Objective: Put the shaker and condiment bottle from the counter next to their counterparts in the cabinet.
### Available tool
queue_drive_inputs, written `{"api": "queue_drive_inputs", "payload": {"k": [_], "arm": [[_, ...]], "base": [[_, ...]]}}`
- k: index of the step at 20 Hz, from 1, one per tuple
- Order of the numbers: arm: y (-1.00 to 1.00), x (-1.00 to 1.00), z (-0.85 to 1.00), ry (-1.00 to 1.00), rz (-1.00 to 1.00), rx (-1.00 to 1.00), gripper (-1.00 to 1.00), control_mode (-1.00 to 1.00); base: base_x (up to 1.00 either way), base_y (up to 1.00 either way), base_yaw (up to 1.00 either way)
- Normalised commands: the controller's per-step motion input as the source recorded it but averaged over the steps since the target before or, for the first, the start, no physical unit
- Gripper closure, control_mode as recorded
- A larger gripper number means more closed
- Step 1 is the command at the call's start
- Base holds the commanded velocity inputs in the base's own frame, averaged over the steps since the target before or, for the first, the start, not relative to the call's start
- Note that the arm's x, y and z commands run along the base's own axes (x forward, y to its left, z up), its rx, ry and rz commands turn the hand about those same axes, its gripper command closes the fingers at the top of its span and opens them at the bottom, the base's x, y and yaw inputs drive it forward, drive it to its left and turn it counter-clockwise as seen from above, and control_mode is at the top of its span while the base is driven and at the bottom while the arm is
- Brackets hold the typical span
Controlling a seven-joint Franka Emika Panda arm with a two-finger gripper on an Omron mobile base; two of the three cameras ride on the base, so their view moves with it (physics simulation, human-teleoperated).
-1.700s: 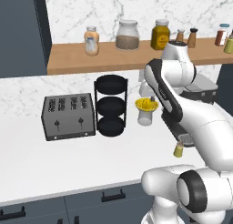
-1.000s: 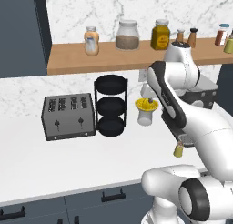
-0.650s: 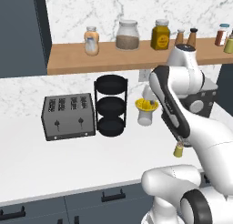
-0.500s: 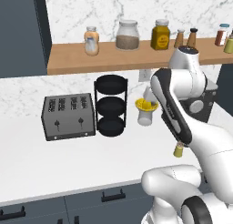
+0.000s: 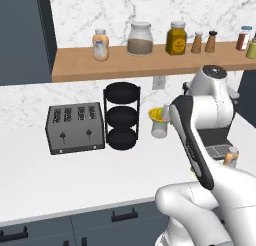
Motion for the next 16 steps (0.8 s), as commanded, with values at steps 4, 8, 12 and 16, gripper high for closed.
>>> {"api": "queue_drive_inputs", "payload": {"k": [4, 8, 12, 16], "arm": [[0.0, -0.24, -0.29, 0.0, -0.25, 0.01, -1.0, -1.0], [0.0, -0.15, -0.27, 0.0, -0.23, 0.0, -1.0, -1.0], [0.0, -0.1, -0.21, -0.03, -0.21, 0.0, -1.0, -1.0], [0.0, -0.15, -0.19, -0.19, -0.2, -0.06, -1.0, -1.0]], "base": [[0.0, 0.0, 0.0], [0.0, 0.0, 0.0], [0.0, 0.0, 0.0], [0.0, 0.0, 0.0]]}}
